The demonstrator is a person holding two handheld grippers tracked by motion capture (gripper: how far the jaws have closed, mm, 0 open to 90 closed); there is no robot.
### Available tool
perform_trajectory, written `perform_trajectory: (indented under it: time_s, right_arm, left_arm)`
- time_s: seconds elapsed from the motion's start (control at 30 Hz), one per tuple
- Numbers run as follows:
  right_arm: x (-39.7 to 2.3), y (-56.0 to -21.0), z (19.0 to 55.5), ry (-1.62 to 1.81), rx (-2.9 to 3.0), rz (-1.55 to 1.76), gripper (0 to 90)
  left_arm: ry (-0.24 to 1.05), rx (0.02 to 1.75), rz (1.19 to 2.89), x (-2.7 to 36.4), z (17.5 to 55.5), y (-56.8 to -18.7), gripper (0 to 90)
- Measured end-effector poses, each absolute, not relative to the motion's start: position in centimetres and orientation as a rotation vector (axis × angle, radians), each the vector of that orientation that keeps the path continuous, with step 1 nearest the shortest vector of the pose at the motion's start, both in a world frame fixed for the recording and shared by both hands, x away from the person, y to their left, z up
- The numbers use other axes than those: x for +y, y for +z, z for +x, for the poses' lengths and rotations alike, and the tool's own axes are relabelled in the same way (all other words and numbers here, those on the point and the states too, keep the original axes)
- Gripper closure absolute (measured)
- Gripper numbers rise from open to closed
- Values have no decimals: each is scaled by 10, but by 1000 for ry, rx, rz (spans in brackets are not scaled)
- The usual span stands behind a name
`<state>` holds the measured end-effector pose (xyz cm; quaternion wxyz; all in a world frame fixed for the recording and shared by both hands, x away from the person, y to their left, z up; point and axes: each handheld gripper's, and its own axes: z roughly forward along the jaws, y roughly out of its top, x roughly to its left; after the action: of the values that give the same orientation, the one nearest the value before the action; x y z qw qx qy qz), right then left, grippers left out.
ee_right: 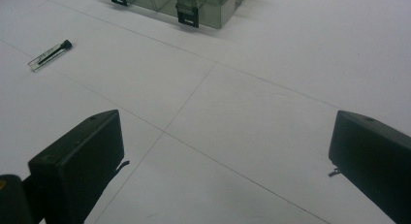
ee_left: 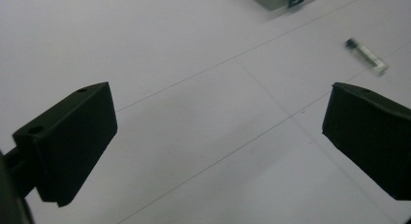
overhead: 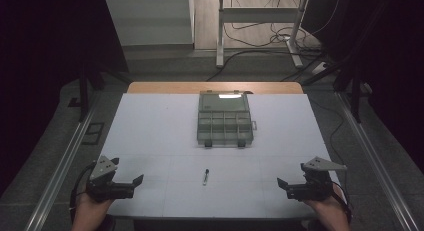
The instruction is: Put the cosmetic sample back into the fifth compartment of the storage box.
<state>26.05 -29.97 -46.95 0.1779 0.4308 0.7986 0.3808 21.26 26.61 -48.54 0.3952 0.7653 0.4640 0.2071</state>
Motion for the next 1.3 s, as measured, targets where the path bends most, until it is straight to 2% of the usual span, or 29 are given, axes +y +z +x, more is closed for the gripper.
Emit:
perform_trajectory:
  time_s: [0.63,1.3]
  right_arm:
    - [-300,-470,262,1066,2273,1237,0]
    - [-279,-470,266,1114,2343,1120,0]
  left_arm:
    - [508,1151,1987,262,216,-487,1]
    - [492,1145,1987,263,216,-487,2]
